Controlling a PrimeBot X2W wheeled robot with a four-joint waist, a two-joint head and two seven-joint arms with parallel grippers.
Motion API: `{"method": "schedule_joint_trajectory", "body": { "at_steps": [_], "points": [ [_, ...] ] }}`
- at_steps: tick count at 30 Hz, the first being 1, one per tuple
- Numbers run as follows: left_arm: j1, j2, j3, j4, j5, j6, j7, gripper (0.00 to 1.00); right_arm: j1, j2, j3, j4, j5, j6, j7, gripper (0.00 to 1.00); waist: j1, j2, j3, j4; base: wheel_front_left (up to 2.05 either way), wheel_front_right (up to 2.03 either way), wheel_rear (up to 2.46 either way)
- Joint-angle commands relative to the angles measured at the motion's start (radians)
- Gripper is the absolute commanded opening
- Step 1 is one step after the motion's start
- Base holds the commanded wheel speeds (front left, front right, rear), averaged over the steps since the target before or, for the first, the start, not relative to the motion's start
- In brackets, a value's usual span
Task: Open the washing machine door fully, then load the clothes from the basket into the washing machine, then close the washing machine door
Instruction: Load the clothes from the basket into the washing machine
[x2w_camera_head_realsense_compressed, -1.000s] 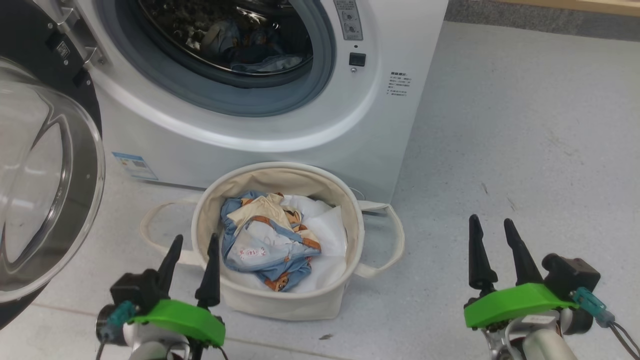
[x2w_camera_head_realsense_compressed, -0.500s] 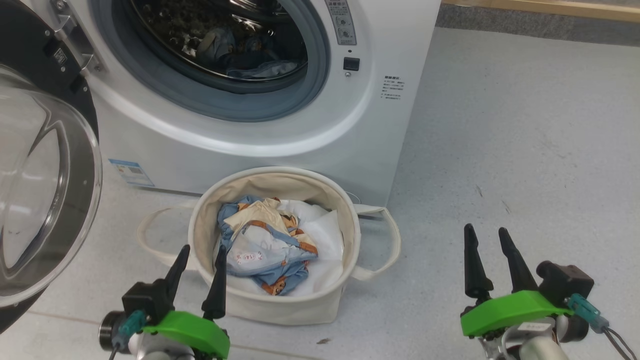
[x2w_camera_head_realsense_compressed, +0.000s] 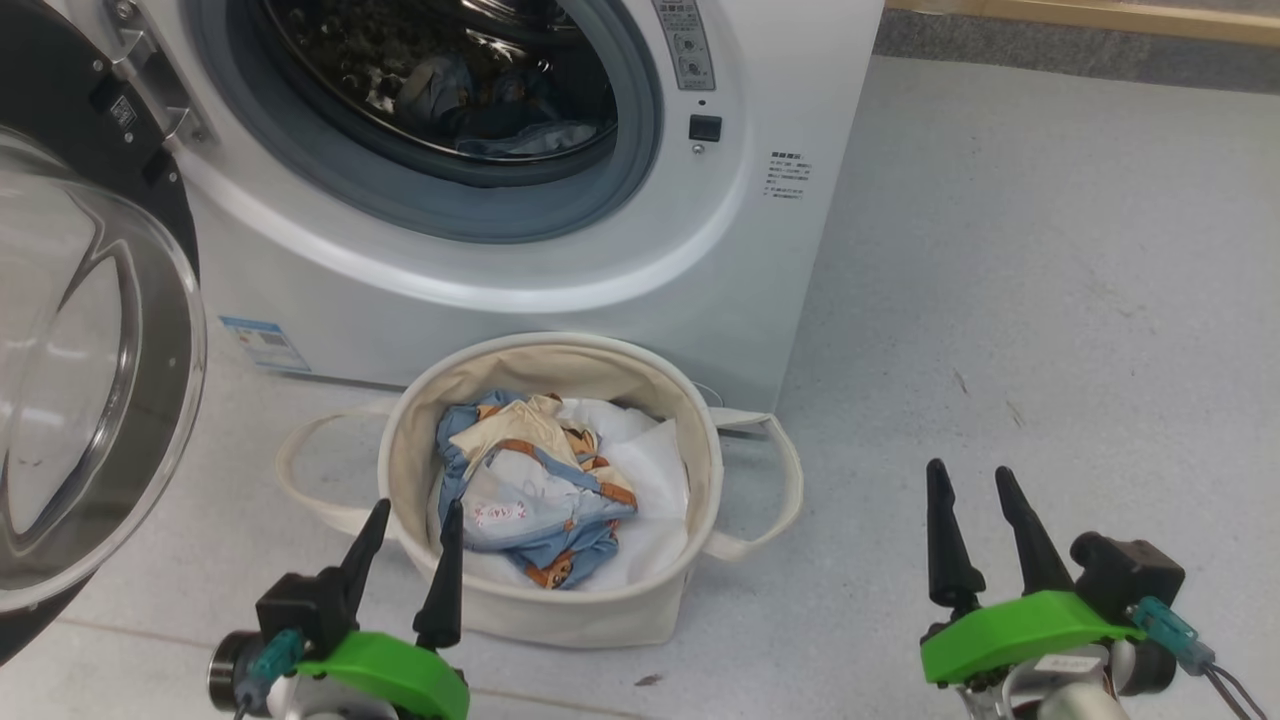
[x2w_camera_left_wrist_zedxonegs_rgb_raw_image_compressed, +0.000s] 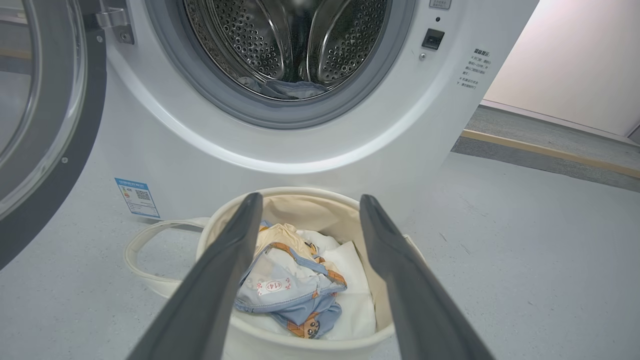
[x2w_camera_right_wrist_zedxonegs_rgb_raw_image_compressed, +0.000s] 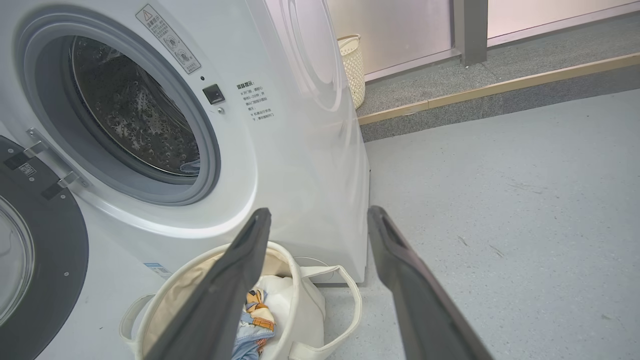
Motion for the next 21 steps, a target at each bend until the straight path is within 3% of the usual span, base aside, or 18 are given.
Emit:
{"method": "schedule_joint_trajectory", "body": {
  "at_steps": [1,13,21],
  "points": [
    [-0.015,0.010,0.028,-0.031,-0.004,0.005,-0.005,1.00,-0.015,0.000,0.025,-0.030,0.003,0.006,-0.012,1.00,0.0001,-0.0001,0.003,0.000,0.00,0.00,0.00],
    [-0.044,0.010,0.015,-0.007,0.001,0.004,-0.005,1.00,-0.036,0.000,0.014,-0.034,-0.010,0.006,-0.012,1.00,0.0001,-0.0001,0.053,0.000,0.00,0.00,0.00],
    [-0.157,0.010,-0.008,0.097,0.006,-0.007,-0.005,1.00,-0.075,0.000,-0.007,-0.051,-0.045,0.006,-0.012,1.00,0.0001,-0.0001,0.187,-0.014,0.00,0.00,0.00]
  ]
}}
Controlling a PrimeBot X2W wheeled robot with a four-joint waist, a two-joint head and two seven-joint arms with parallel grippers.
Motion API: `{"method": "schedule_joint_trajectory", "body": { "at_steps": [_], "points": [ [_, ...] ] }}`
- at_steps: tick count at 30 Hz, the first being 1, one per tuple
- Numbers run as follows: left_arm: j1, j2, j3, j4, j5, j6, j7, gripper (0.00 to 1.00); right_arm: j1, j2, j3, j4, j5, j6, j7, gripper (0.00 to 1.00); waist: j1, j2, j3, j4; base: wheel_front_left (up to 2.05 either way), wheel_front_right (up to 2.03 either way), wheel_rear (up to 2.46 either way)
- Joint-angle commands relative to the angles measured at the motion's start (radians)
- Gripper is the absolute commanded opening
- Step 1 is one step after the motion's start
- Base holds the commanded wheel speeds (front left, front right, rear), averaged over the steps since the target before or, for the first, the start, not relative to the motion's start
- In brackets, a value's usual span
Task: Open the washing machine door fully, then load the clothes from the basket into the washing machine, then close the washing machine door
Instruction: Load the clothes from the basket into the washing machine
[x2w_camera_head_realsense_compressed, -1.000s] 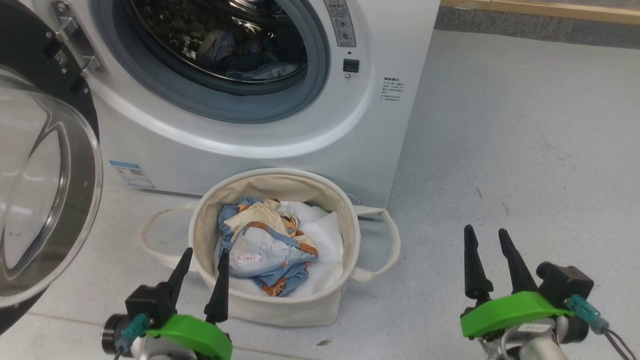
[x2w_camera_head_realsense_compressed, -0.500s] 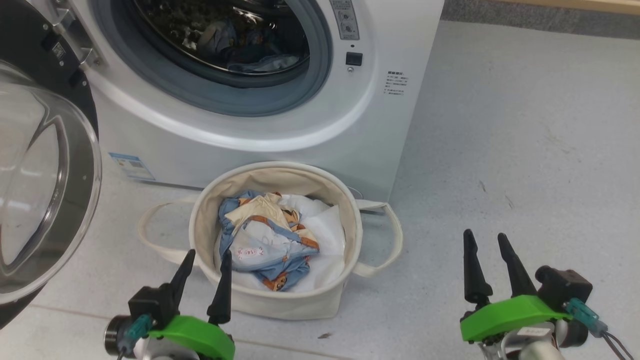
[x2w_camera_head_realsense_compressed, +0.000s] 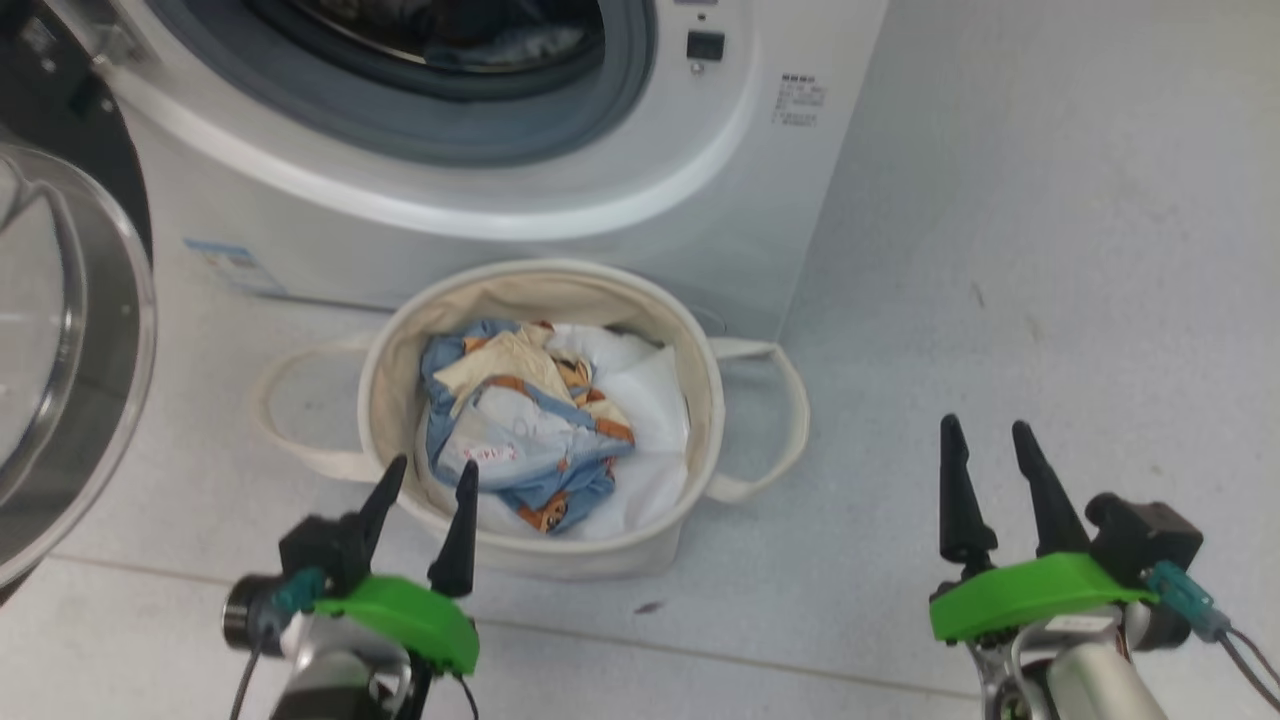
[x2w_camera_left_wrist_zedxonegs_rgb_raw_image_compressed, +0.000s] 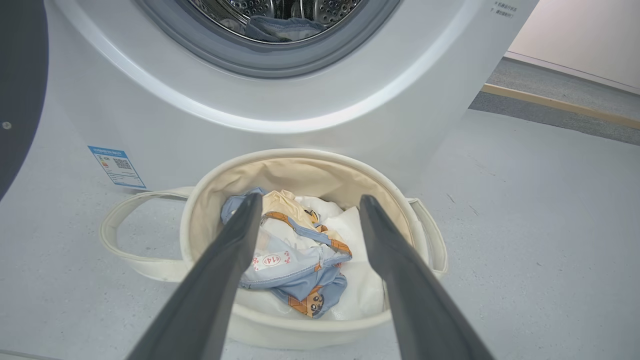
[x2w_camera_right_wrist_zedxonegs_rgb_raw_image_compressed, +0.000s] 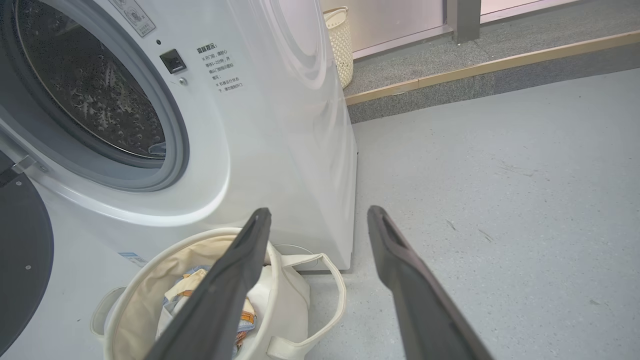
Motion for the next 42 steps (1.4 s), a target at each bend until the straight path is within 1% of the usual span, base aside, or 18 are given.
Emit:
{"method": "schedule_joint_trajectory", "body": {
  "at_steps": [1,6,10,14,16,17,22,25,29,33,36,38,39,40,42],
  "points": [
    [-0.072,0.011,0.026,0.010,-0.009,-0.007,-0.005,1.00,-0.039,0.000,0.016,-0.039,-0.015,0.006,-0.012,1.00,0.0001,-0.0001,0.078,-0.008,0.00,0.00,0.00],
    [-0.220,0.011,0.003,0.126,-0.026,-0.013,-0.005,1.00,-0.080,0.000,0.007,-0.056,-0.049,0.006,-0.012,1.00,0.0001,-0.0001,0.205,-0.009,0.00,0.00,0.00],
    [-0.346,0.011,-0.019,0.235,-0.074,-0.018,-0.005,1.00,-0.122,0.000,0.007,-0.072,-0.077,0.006,-0.012,1.00,0.0001,-0.0001,0.310,-0.015,0.00,0.00,0.00],
    [-0.477,0.015,-0.022,0.358,-0.069,-0.020,-0.005,1.00,-0.162,0.000,0.003,-0.095,-0.094,0.006,-0.012,1.00,0.0001,-0.0001,0.406,-0.028,0.00,0.00,0.00],
    [-0.536,0.016,-0.015,0.411,-0.075,-0.021,-0.005,1.00,-0.176,0.000,-0.007,-0.102,-0.100,0.006,-0.012,1.00,0.0001,-0.0001,0.446,-0.033,0.00,0.00,0.00],
    [-0.536,0.016,-0.015,0.411,-0.075,-0.021,-0.005,1.00,-0.176,0.000,-0.007,-0.102,-0.100,0.006,-0.012,1.00,0.0001,-0.0001,0.446,-0.033,0.00,0.00,0.00],
    [-0.671,0.015,-0.010,0.558,-0.102,-0.022,-0.005,1.00,-0.193,0.000,-0.020,-0.117,-0.109,0.006,-0.012,1.00,0.0001,-0.0001,0.521,-0.038,0.00,0.00,0.00],
    [-0.740,0.014,-0.014,0.605,-0.118,-0.023,-0.005,1.00,-0.201,0.000,-0.022,-0.126,-0.116,0.006,-0.012,1.00,0.0001,-0.0001,0.560,-0.040,0.00,0.00,0.00],
    [-0.802,0.012,-0.048,0.642,-0.137,-0.023,0.002,1.00,-0.212,0.000,-0.023,-0.138,-0.122,0.006,-0.012,1.00,0.0001,-0.0001,0.600,-0.046,0.00,0.00,0.00],
    [-0.830,0.011,-0.128,0.629,-0.203,-0.023,0.022,1.00,-0.222,0.000,-0.016,-0.145,-0.122,0.006,-0.012,1.00,0.0001,-0.0001,0.628,-0.059,0.00,0.00,0.00],
    [-0.841,0.011,-0.185,0.634,-0.248,-0.023,0.062,1.00,-0.223,0.000,-0.011,-0.149,-0.123,0.006,-0.012,1.00,0.0001,-0.0001,0.645,-0.065,0.00,0.00,0.00],
    [-0.853,0.011,-0.214,0.647,-0.256,-0.023,0.082,1.00,-0.222,0.000,-0.014,-0.152,-0.125,0.006,-0.012,1.00,0.0001,-0.0001,0.655,-0.065,0.00,0.00,0.00],
    [-0.861,0.011,-0.223,0.657,-0.249,-0.017,0.087,1.00,-0.220,0.000,-0.017,-0.155,-0.127,0.006,-0.012,1.00,0.0001,-0.0001,0.661,-0.064,0.00,0.00,0.00],
    [-0.868,0.013,-0.235,0.666,-0.235,0.004,0.093,1.00,-0.220,0.000,-0.018,-0.159,-0.128,0.006,-0.012,1.00,0.0001,-0.0001,0.666,-0.064,0.00,0.00,0.00],
    [-0.879,0.030,-0.259,0.680,-0.202,0.086,0.107,1.00,-0.219,0.000,-0.018,-0.166,-0.130,0.006,-0.012,1.00,0.0001,-0.0001,0.678,-0.067,0.00,0.00,0.00]
  ]
}}
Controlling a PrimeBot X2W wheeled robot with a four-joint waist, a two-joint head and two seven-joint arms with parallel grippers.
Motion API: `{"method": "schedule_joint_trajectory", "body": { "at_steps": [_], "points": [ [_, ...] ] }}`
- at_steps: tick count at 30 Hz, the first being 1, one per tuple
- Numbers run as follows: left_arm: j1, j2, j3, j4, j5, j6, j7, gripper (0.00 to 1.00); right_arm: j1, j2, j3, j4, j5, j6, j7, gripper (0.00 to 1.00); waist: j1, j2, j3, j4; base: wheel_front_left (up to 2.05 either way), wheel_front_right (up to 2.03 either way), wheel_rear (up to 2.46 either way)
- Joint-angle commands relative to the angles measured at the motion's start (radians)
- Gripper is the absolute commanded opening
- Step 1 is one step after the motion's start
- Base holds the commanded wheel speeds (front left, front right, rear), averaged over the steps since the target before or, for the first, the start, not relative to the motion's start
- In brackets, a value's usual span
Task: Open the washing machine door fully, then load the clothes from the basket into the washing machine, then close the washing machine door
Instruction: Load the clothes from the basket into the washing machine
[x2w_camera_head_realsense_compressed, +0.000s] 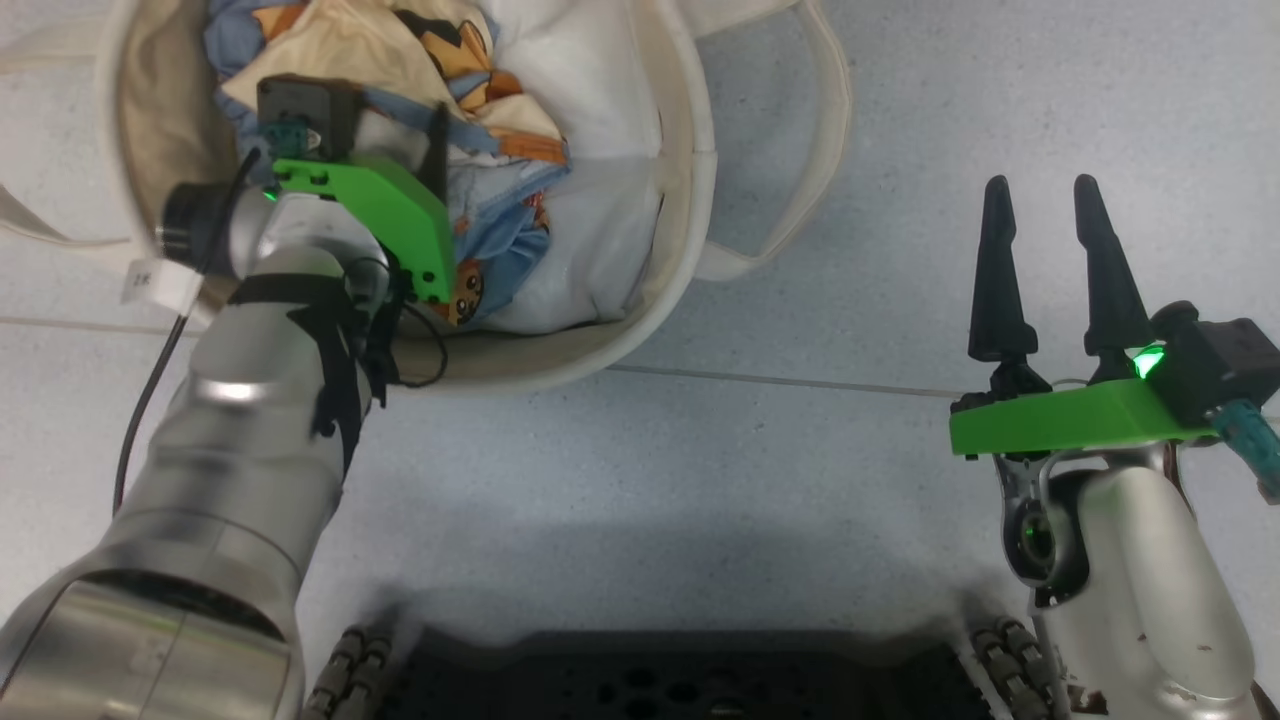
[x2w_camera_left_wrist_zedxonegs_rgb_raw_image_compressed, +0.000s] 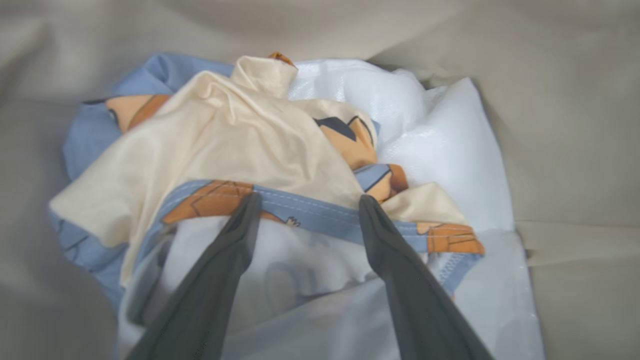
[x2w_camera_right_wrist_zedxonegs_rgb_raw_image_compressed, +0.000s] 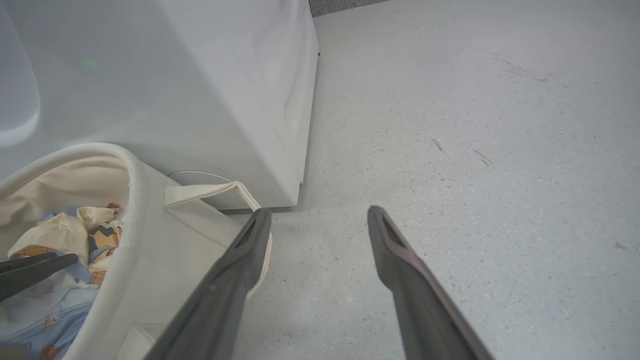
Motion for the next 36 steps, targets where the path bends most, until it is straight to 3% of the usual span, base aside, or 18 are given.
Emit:
{"method": "schedule_joint_trajectory", "body": {
  "at_steps": [1,6,11,14,18,19,26,36],
  "points": [
    [0.003,0.047,0.005,-0.002,0.013,0.038,0.001,1.00,0.039,0.003,0.021,-0.031,-0.007,0.006,-0.012,1.00,-0.0001,0.0000,0.009,-0.002,0.00,0.00,0.00],
    [0.003,0.052,-0.004,0.005,0.024,0.123,0.021,1.00,0.050,0.003,0.017,-0.037,-0.019,0.006,-0.012,1.00,-0.0001,0.0000,0.027,0.002,0.00,0.00,0.00],
    [0.011,0.047,-0.030,0.007,0.040,0.167,0.070,1.00,0.056,0.003,0.021,-0.040,-0.031,0.006,-0.012,1.00,-0.0001,0.0000,0.037,0.013,0.00,0.00,0.00],
    [0.009,0.042,-0.053,0.008,0.053,0.162,0.078,1.00,0.059,0.003,0.023,-0.042,-0.037,0.006,-0.012,1.00,-0.0001,0.0000,0.042,0.018,0.00,0.00,0.00],
    [0.009,0.034,-0.061,0.008,0.039,0.112,0.079,1.00,0.066,0.003,0.020,-0.045,-0.045,0.006,-0.012,1.00,-0.0001,0.0000,0.047,0.023,0.00,0.00,0.00],
    [0.009,0.032,-0.060,0.008,0.032,0.098,0.076,0.00,0.068,0.003,0.019,-0.046,-0.045,0.006,-0.012,1.00,-0.0001,0.0000,0.049,0.024,0.00,0.00,0.00],
    [0.008,0.026,-0.060,0.008,0.003,0.065,0.040,0.00,0.067,0.003,0.014,-0.048,-0.050,0.006,-0.012,1.00,-0.0001,0.0000,0.050,0.033,0.00,0.00,0.00],
    [0.009,0.038,-0.048,-0.003,-0.016,0.084,-0.104,0.00,0.052,0.003,0.013,-0.038,-0.041,0.006,-0.012,1.00,-0.0001,0.0000,-0.003,0.061,0.00,0.00,0.00]
  ]
}}
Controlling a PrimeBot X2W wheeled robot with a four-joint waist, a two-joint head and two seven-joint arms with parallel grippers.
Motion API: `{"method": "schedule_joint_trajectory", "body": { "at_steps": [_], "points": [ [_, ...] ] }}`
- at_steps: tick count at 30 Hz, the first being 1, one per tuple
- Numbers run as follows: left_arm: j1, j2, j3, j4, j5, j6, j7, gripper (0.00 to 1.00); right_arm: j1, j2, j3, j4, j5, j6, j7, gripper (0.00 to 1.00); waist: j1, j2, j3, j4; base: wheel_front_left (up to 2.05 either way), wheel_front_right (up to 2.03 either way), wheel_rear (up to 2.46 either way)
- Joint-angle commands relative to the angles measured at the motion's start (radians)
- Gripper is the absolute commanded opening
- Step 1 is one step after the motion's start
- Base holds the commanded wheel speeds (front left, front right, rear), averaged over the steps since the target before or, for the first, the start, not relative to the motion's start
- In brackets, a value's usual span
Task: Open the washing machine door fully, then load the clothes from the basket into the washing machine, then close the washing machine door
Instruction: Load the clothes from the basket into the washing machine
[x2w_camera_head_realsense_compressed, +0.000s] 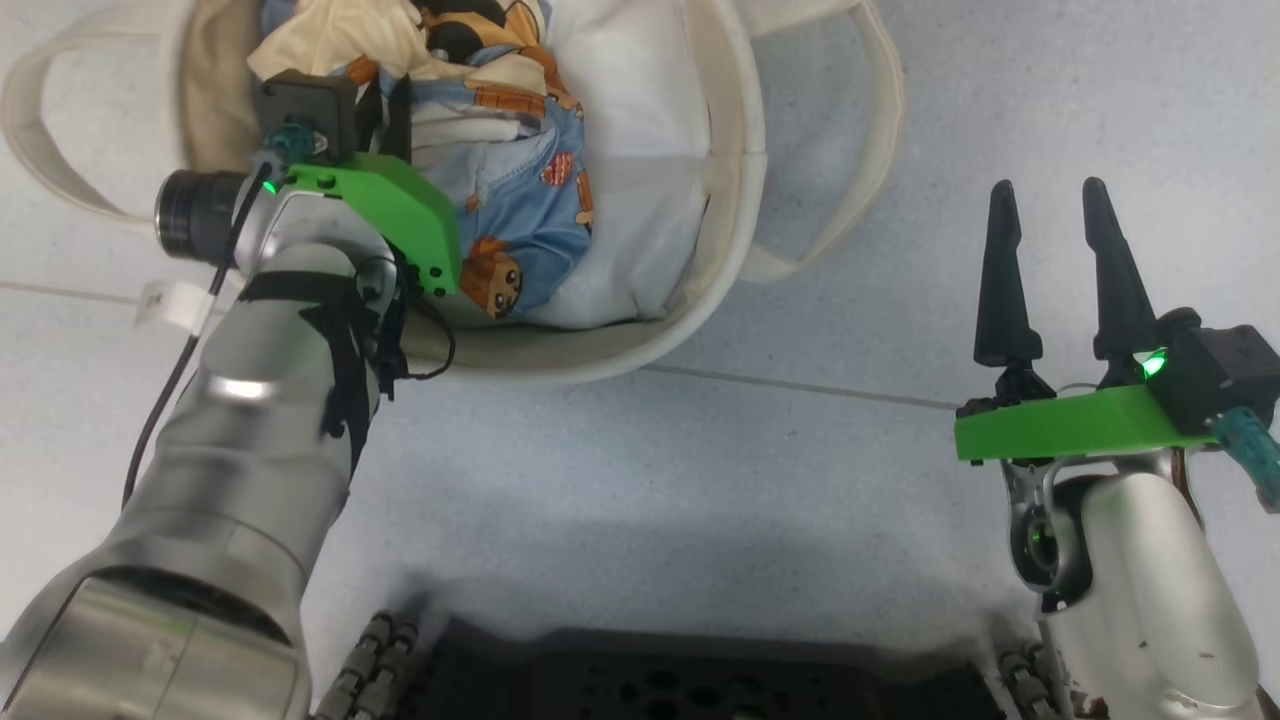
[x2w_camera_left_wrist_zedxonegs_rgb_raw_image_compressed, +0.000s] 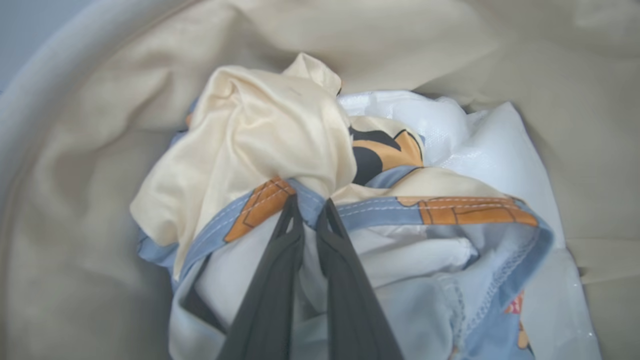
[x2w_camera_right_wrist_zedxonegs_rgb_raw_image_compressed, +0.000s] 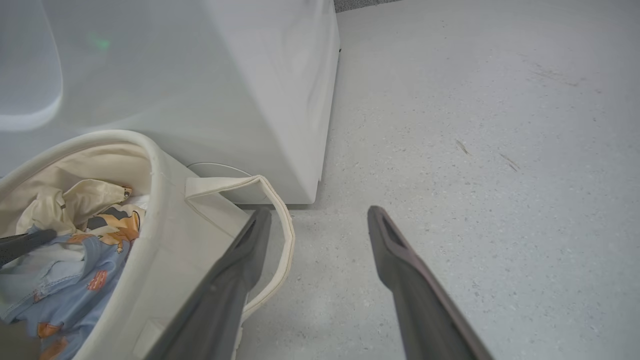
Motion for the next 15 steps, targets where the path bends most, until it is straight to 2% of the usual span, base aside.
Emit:
{"method": "schedule_joint_trajectory", "body": {
  "at_steps": [1,7,8,15],
  "points": [
    [0.026,0.047,0.015,-0.023,0.002,0.007,-0.015,0.00,0.037,0.005,0.023,-0.018,0.004,0.006,-0.012,1.00,0.0000,-0.0001,-0.022,0.011,0.00,0.00,0.00],
    [0.102,0.106,0.058,-0.251,0.057,0.030,-0.018,0.00,0.024,0.005,0.034,0.002,0.017,0.006,-0.012,1.00,0.0000,-0.0001,-0.093,0.034,0.00,0.00,0.00],
    [0.145,0.119,0.085,-0.328,0.085,0.039,-0.018,0.00,0.021,0.005,0.040,0.013,0.022,0.006,-0.012,1.00,0.0000,-0.0001,-0.124,0.040,0.00,0.00,0.00],
    [0.296,0.135,0.184,-0.571,0.192,0.033,-0.018,0.00,0.027,0.005,0.063,0.052,0.058,0.006,-0.012,1.00,0.0000,-0.0001,-0.250,0.060,0.00,0.00,0.00]
  ]
}}
